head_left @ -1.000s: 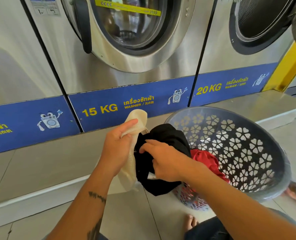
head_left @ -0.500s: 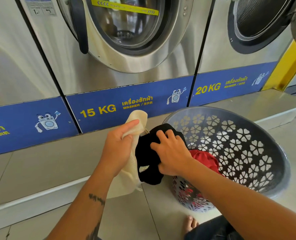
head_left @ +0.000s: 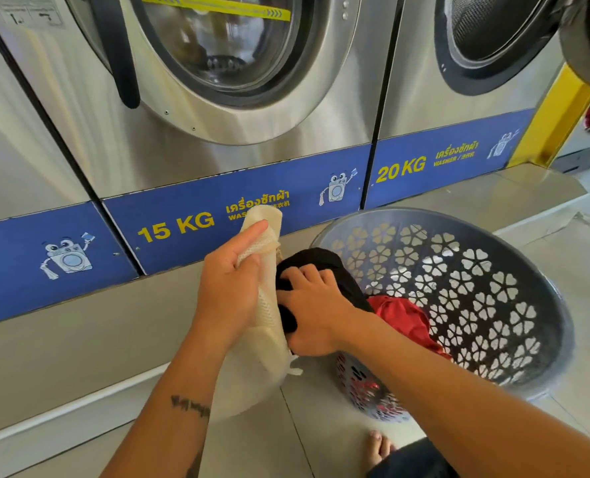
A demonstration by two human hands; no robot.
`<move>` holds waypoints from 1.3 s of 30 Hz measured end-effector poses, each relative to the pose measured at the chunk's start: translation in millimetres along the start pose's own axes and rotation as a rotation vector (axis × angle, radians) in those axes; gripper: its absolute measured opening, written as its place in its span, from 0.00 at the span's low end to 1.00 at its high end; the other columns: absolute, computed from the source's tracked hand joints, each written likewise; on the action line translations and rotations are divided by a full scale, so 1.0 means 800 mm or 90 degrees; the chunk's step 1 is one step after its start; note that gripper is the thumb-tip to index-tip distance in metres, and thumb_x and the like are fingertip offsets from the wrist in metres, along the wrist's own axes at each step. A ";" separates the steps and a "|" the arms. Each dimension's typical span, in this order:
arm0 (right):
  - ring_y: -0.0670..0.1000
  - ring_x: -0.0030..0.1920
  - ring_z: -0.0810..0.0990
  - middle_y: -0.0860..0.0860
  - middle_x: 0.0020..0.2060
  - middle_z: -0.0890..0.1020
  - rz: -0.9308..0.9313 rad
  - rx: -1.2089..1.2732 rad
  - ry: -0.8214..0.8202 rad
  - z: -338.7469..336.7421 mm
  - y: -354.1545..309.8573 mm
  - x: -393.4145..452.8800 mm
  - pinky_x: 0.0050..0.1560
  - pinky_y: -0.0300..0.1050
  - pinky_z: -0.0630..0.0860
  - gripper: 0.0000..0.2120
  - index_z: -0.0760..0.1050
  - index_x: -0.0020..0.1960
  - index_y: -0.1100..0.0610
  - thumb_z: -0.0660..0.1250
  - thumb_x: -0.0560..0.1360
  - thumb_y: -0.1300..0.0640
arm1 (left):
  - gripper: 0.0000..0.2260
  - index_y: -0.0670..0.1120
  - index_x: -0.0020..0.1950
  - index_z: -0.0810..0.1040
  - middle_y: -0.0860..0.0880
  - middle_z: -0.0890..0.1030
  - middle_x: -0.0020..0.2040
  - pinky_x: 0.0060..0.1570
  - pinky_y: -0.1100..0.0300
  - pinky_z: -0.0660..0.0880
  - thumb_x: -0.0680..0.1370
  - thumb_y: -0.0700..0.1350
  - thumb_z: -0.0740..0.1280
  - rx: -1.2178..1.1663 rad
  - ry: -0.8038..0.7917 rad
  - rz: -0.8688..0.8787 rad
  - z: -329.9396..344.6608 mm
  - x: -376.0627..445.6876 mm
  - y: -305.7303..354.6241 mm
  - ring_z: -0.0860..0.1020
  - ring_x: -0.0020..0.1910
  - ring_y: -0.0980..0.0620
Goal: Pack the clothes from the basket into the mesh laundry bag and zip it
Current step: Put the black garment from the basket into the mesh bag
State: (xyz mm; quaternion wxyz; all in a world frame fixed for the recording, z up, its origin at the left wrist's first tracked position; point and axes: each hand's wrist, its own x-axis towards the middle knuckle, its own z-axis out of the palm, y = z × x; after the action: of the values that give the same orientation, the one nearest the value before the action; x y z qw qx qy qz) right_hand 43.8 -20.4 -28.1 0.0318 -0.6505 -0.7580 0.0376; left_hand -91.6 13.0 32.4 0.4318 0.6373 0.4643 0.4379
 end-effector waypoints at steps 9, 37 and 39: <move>0.59 0.70 0.67 0.54 0.70 0.69 0.215 0.346 0.028 -0.028 0.076 -0.024 0.70 0.60 0.68 0.44 0.57 0.77 0.46 0.72 0.64 0.50 | 0.21 0.58 0.65 0.78 0.62 0.73 0.60 0.45 0.71 0.69 0.79 0.38 0.59 -0.022 0.051 -0.034 -0.009 -0.004 -0.002 0.73 0.50 0.67; 0.59 0.65 0.69 0.53 0.63 0.73 0.081 0.014 0.235 -0.012 0.004 -0.019 0.61 0.57 0.70 0.28 0.74 0.65 0.48 0.67 0.65 0.48 | 0.20 0.56 0.60 0.81 0.60 0.78 0.56 0.53 0.72 0.69 0.79 0.36 0.58 0.146 0.041 0.050 -0.025 0.000 -0.021 0.75 0.55 0.60; 0.62 0.71 0.64 0.57 0.70 0.65 0.216 0.018 0.126 -0.009 0.018 -0.025 0.66 0.62 0.66 0.36 0.62 0.74 0.46 0.66 0.68 0.44 | 0.20 0.55 0.60 0.81 0.58 0.79 0.58 0.56 0.69 0.70 0.79 0.36 0.59 0.144 0.055 0.061 -0.023 -0.001 -0.022 0.75 0.56 0.60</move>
State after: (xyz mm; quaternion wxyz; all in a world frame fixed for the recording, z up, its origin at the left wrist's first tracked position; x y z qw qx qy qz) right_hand 61.3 -37.7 -22.4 0.1081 -0.7687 -0.6304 -0.0112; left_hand -112.9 18.3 20.2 0.3152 0.6837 0.4982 0.4301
